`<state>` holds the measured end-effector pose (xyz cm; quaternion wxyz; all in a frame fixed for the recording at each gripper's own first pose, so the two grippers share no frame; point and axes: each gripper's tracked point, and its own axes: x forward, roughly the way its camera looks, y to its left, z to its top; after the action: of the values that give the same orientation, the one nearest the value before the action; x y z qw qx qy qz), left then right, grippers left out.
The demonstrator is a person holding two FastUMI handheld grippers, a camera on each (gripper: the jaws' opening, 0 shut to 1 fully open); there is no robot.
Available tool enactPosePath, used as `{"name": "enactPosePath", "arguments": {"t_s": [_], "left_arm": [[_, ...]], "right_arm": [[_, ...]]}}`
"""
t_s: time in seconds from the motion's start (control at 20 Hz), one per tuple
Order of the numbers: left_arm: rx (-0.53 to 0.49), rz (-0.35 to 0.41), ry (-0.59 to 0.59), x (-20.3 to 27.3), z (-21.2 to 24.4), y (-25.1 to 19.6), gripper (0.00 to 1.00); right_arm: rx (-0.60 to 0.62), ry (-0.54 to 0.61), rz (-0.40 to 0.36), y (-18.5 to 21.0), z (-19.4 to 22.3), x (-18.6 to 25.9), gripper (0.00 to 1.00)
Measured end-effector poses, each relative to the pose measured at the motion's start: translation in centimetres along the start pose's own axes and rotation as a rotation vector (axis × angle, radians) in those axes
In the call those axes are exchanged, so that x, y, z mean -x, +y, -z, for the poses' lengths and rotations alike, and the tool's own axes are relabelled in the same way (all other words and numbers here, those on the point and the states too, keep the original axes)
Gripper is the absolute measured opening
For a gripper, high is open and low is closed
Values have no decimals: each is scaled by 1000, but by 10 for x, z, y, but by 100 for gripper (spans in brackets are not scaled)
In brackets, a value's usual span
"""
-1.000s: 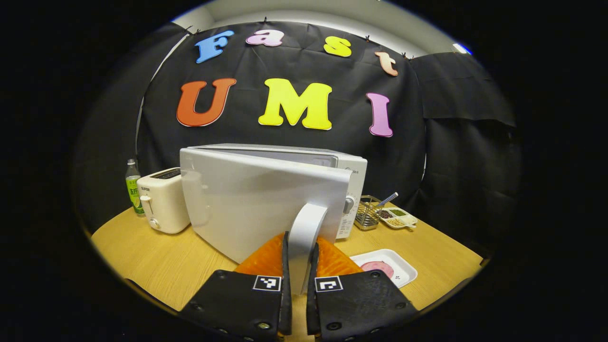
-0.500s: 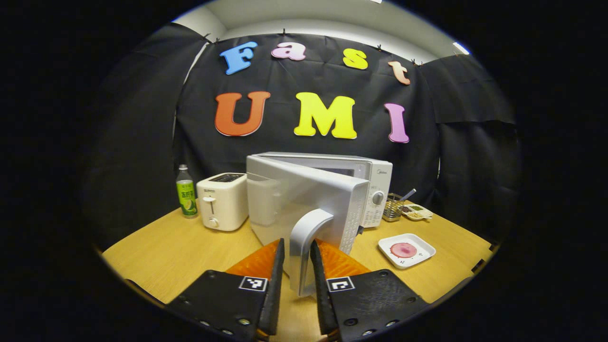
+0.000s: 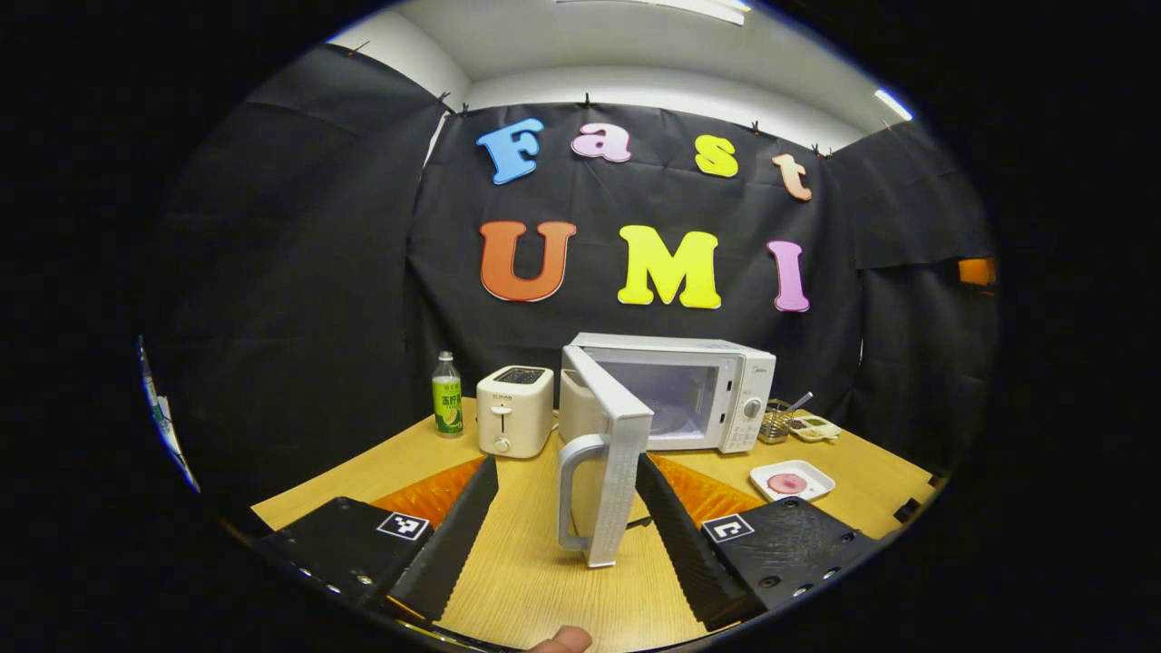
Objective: Open the microwave oven with the left hand, put the food in, and close the microwave oven.
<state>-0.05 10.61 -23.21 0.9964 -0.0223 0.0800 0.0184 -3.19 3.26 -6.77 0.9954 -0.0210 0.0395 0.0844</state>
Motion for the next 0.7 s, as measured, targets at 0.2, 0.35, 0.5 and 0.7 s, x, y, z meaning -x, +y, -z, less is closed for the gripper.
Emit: {"name": "enactPosePath", "arguments": {"t_s": [0.2,0.35,0.5,0.7], "left_arm": [[20,14,1,7,-15,-7,93],[47,31,23,12,-29,-17,93],[32,20,-11,18,-59,-21,93],[20,0,-71,21,-96,-28,93]], "right_arm": [[-2,88,-50,14,23,-29,99],[-1,167,-51,12,42,-59,99],[19,263,-49,8,70,-95,99],[36,442,-70,6,122,-146,100]]}}
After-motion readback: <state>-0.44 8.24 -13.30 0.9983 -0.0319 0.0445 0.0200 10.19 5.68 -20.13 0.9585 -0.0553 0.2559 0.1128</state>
